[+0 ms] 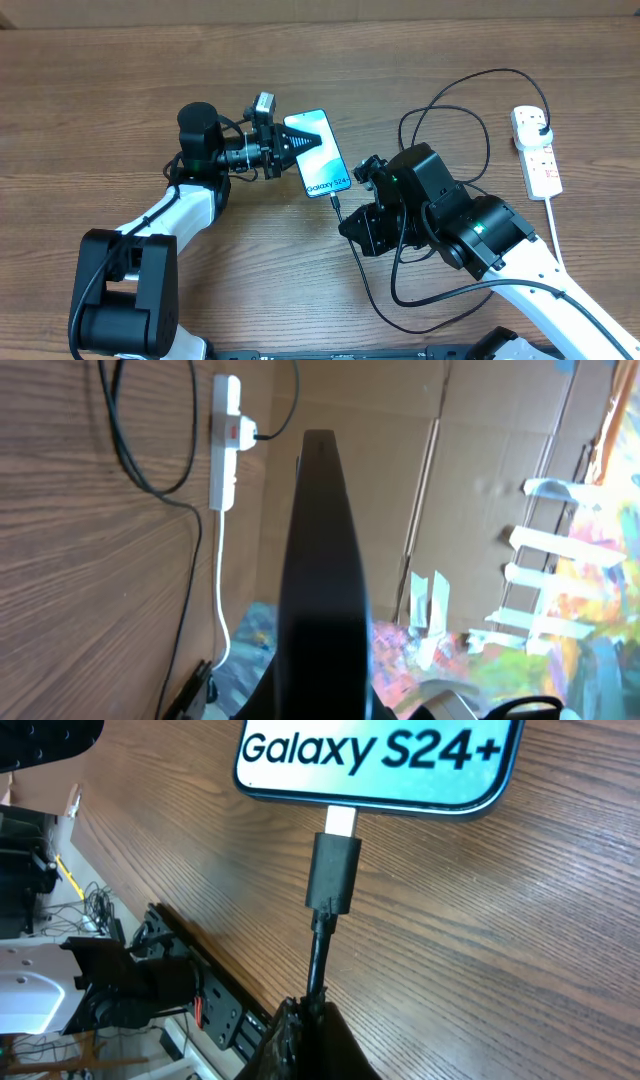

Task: Plug charger to phone and switch on socket
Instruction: 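Align the USB-C plug under the phone's bottom port with the right gripper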

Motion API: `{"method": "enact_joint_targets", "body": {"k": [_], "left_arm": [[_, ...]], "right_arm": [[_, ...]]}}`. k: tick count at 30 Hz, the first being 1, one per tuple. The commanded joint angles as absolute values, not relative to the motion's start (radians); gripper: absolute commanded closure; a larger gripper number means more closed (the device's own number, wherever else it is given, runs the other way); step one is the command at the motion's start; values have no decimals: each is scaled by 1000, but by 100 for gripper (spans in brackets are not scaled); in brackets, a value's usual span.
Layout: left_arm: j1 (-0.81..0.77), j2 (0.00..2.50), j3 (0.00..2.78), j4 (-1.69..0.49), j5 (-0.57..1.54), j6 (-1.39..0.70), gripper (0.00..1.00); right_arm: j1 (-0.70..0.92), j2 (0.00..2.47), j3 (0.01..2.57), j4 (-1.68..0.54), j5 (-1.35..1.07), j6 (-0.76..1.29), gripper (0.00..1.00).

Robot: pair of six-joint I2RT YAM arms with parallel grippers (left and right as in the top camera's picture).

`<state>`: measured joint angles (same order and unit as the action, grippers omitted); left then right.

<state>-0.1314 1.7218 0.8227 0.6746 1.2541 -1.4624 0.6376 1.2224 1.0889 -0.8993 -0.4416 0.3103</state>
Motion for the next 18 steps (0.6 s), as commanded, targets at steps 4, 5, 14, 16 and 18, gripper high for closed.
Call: {"method": "enact_joint_targets", "body": {"k": [4, 5, 14, 16, 18], "left_arm": [[-131, 1723, 847, 677, 1254, -1441, 96], [-131, 1723, 847, 677, 1254, -1446, 96], [-131, 1723, 847, 677, 1256, -1475, 96], [-131, 1723, 847, 676, 1256, -1475, 96], [-131, 1723, 847, 677, 1256, -1474, 96]], "right_arm": [[645, 1226, 1087, -891, -434, 307, 96], [645, 1226, 1087, -892, -434, 307, 96], [645, 1227, 1087, -891, -434, 294, 96], [647, 1230, 1087, -894, -420, 270, 96], [650, 1236, 1087, -899, -396, 258, 96]]}}
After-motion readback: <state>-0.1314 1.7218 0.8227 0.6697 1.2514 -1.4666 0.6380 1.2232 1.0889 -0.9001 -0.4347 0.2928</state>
